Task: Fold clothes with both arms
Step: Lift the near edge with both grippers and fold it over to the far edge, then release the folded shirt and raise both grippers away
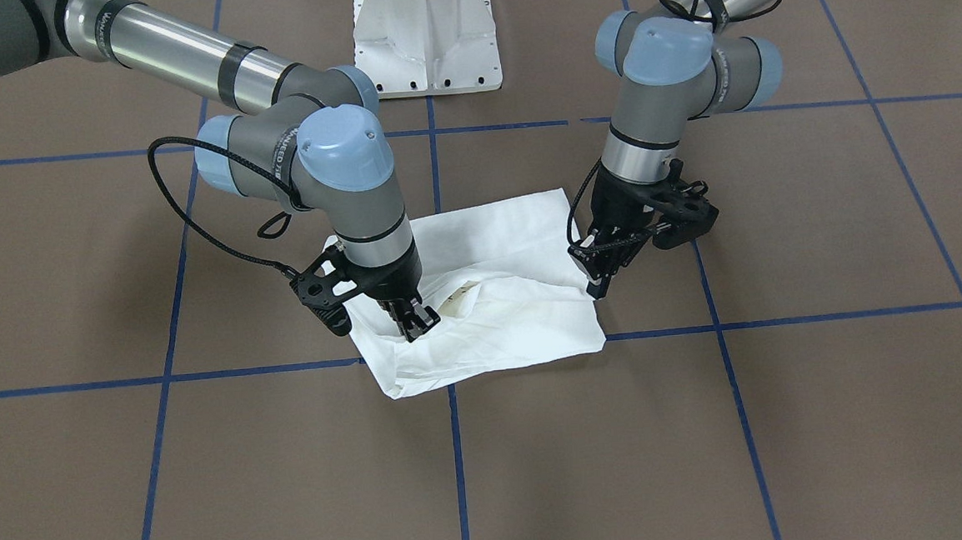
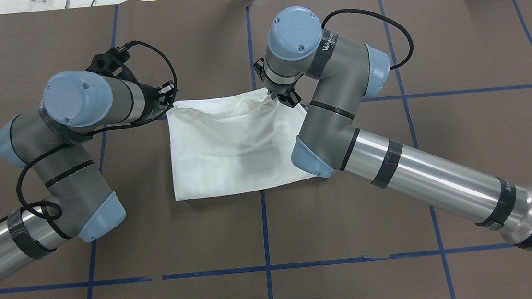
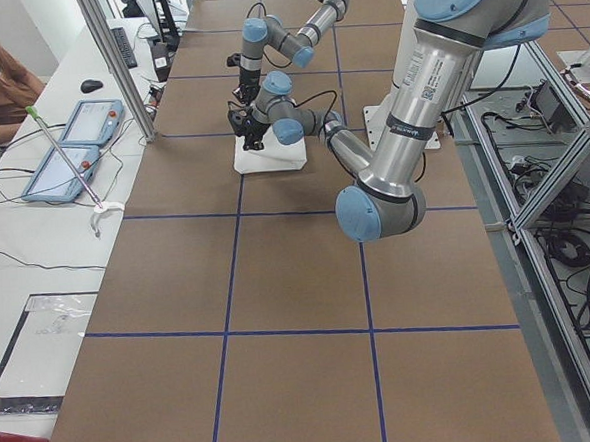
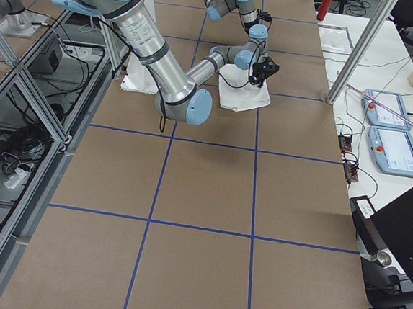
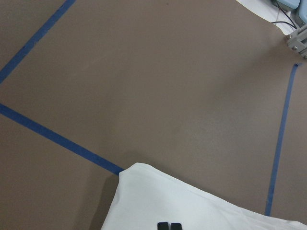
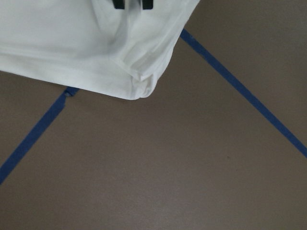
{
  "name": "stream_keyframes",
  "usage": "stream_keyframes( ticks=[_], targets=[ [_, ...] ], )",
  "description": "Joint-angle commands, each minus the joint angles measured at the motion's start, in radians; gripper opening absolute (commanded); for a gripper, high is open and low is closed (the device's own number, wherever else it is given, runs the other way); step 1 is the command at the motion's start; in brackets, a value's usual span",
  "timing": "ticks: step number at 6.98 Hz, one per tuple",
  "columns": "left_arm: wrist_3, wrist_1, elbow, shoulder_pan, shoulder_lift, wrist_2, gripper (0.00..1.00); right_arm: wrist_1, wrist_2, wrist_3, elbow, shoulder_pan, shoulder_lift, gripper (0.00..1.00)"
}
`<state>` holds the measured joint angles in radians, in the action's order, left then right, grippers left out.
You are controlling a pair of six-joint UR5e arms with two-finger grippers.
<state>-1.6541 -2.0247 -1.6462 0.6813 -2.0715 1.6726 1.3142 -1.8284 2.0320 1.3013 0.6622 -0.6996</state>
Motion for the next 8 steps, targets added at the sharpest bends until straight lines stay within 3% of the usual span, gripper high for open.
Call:
stream_keyframes(
  ticks=[1,3,4,5,7,8],
  targets=[
    [0.095,-0.066,0.052,0.047,-0.001,0.001,0.51,-0.035,-0.047,-0.117,-0.066,0.061,0.014,1.00],
    [0.158,-0.066,0.063,0.099,-0.001,0.006,0.51,-0.036,-0.120,-0.249,-0.068,0.144,-0.026,1.00],
    [0.268,-0.066,0.063,0.156,0.004,0.088,0.51,-0.036,-0.161,-0.345,-0.063,0.190,-0.061,1.00],
    [0.424,-0.068,0.057,0.214,0.022,0.196,0.51,-0.035,-0.261,-0.466,-0.006,0.253,-0.166,1.00],
    [0.744,-0.069,-0.012,0.315,0.150,0.352,0.51,-0.018,-0.352,-0.849,0.129,0.406,-0.373,1.00],
    [0.937,-0.069,-0.039,0.411,0.216,0.457,0.52,-0.018,-0.426,-1.041,0.133,0.490,-0.444,1.00]
  ],
)
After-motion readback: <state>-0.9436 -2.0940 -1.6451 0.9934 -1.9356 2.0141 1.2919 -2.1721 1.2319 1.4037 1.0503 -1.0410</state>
